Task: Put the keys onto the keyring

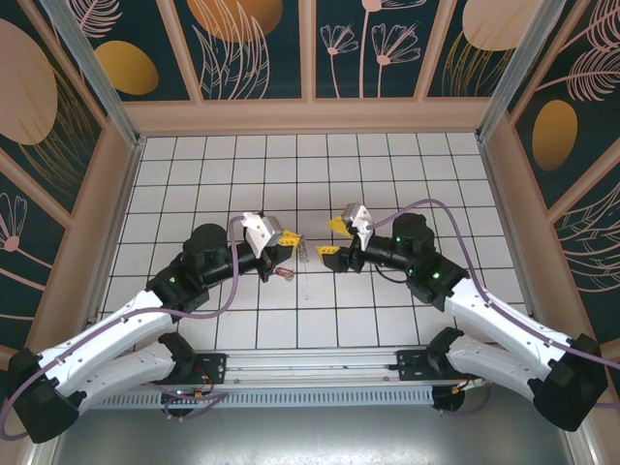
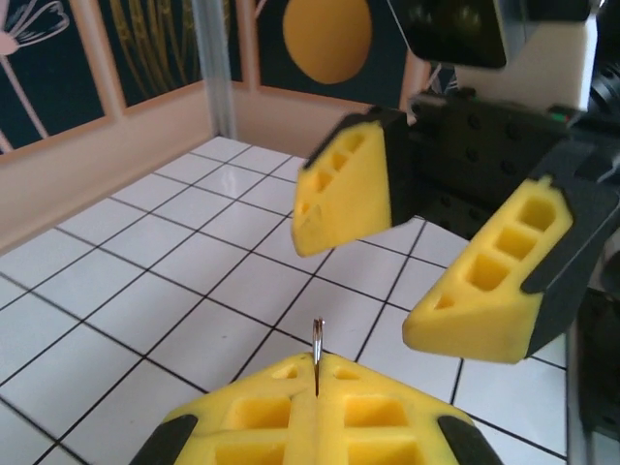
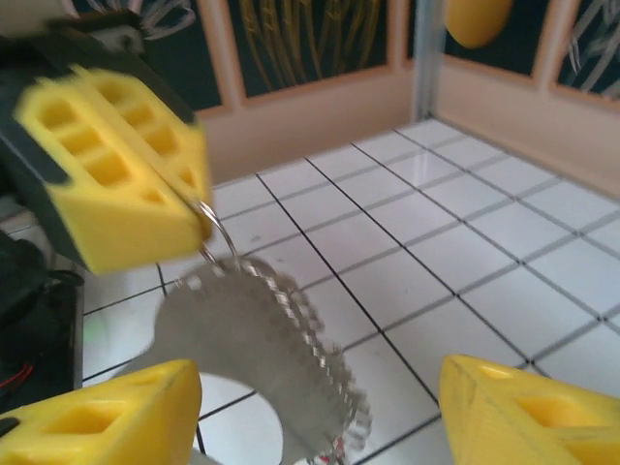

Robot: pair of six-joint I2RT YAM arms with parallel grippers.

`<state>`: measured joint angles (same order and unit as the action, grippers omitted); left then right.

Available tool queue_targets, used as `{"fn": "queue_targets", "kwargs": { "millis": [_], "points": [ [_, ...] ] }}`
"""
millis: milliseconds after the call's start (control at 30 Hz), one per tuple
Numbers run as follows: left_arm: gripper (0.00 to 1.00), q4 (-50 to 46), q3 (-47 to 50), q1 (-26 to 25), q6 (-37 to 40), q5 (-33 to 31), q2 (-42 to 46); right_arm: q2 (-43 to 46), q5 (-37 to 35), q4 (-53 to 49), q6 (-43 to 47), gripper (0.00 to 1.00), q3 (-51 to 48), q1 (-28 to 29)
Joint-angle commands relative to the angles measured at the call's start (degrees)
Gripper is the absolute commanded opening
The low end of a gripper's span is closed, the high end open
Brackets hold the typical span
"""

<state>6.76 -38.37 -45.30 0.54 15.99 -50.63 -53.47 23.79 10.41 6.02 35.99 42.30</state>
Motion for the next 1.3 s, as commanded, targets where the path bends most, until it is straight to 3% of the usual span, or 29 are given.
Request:
{"fn": "queue_targets", "kwargs": {
  "millis": [0, 167, 433, 800, 1100, 1267],
  "points": [
    [0.00, -0.19, -1.54, 2.98, -0.68, -4.85, -0.69, -1.31, -9.95, 1.18, -3.72, 0.68, -2.11, -0.37],
    [0.00, 1.02, 1.75, 13.04, -6.42, -5.83, -0.11, -6.33, -12.53, -0.81, -5.58, 0.68, -1.94, 0.52],
    [0.00, -3.36, 1.28, 18.74, -9.18, -8.14, 1.21, -20.14, -8.17, -0.31, -6.00, 0.56, 1.23, 4.17],
    [0.00, -6.58, 4.16, 19.46, -11.33, -10.81, 6.34, -39.17, -7.59, -5.86, -10.82, 0.39, 14.30, 7.55],
    [0.00, -8.47, 6.29, 19.47, -12.54, -16.91, 9.32, -45.69, -10.09, -9.96, -14.43, 0.25, 18.79, 10.08],
    [0.00, -7.83, 7.76, 19.50, -13.77, -16.27, 11.78, -49.12, -10.64, -9.96, -14.89, 0.20, 20.43, 10.95]
  ]
}}
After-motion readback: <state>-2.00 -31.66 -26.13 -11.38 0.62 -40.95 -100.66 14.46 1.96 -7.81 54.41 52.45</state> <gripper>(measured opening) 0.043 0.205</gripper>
